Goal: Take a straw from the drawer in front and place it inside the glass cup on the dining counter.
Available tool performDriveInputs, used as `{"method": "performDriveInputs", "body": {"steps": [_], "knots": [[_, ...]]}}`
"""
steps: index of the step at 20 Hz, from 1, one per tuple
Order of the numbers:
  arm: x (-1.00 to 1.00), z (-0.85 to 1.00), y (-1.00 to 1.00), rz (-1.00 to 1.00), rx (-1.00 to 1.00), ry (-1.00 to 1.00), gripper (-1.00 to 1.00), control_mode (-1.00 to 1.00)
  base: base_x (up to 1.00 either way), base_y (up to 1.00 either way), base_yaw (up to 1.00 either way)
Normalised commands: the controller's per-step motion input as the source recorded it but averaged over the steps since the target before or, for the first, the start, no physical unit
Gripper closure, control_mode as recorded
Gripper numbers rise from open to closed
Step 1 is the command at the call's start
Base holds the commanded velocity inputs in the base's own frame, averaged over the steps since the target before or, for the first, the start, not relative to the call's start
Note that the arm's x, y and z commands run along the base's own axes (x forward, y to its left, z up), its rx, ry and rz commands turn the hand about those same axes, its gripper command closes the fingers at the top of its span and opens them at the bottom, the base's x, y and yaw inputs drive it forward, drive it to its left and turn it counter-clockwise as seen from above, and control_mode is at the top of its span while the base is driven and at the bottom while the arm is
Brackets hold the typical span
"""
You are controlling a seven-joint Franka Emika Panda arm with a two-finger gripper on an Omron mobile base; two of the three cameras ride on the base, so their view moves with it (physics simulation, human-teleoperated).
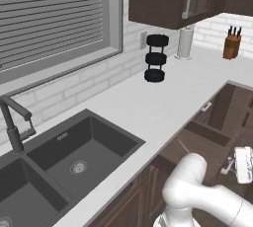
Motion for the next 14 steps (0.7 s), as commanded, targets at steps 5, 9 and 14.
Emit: {"method": "performDriveInputs", "body": {"steps": [5,9,14], "knots": [[-0.72,0.0,-0.69,-0.04,0.0,0.0,1.0,-1.0,0.0,0.0,0.0],[-0.63,0.0,-0.6,-0.05,0.0,0.0,1.0,-1.0,0.0,0.0,0.0],[-0.11,-0.21,-0.11,-0.03,-0.07,0.11,-1.0,-1.0,0.0,0.0,0.0]]}}
